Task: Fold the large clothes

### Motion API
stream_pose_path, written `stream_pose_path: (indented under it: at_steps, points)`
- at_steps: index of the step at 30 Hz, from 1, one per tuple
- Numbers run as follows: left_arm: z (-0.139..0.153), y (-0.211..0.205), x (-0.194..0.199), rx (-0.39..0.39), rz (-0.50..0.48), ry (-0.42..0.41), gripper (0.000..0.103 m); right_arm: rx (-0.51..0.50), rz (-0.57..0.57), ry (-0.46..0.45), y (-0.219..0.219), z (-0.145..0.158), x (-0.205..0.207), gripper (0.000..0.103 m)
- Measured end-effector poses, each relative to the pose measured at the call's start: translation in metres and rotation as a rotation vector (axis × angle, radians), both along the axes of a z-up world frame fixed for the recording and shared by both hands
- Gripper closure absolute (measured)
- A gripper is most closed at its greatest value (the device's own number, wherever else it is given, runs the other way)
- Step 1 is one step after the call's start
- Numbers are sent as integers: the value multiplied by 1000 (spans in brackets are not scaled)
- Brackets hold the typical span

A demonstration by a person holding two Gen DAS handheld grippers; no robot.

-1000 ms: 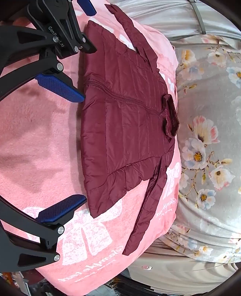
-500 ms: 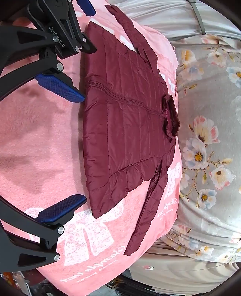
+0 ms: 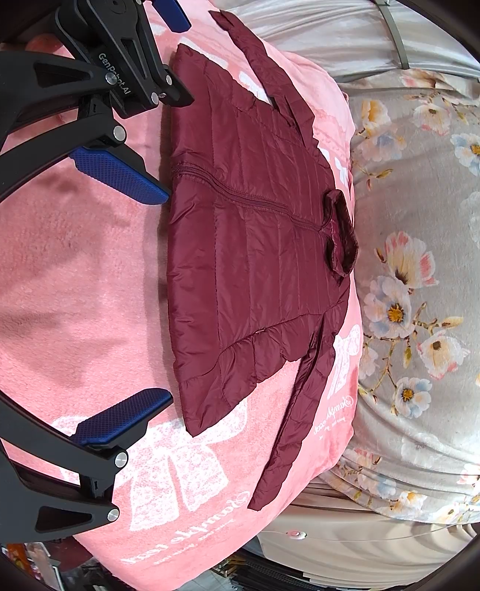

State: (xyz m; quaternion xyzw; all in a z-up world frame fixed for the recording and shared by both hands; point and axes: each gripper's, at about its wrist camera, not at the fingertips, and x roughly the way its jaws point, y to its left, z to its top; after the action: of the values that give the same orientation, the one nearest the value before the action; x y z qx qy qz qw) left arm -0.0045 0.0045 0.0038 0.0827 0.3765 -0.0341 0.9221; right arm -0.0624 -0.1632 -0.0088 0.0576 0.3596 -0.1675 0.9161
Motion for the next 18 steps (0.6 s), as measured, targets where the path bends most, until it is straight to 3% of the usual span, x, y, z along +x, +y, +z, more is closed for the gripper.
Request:
stream_pose_path:
  at_steps: [18]
  points:
    - [-6,7,-4,-2,5,10,5,0,2,2,5,-1,2,5]
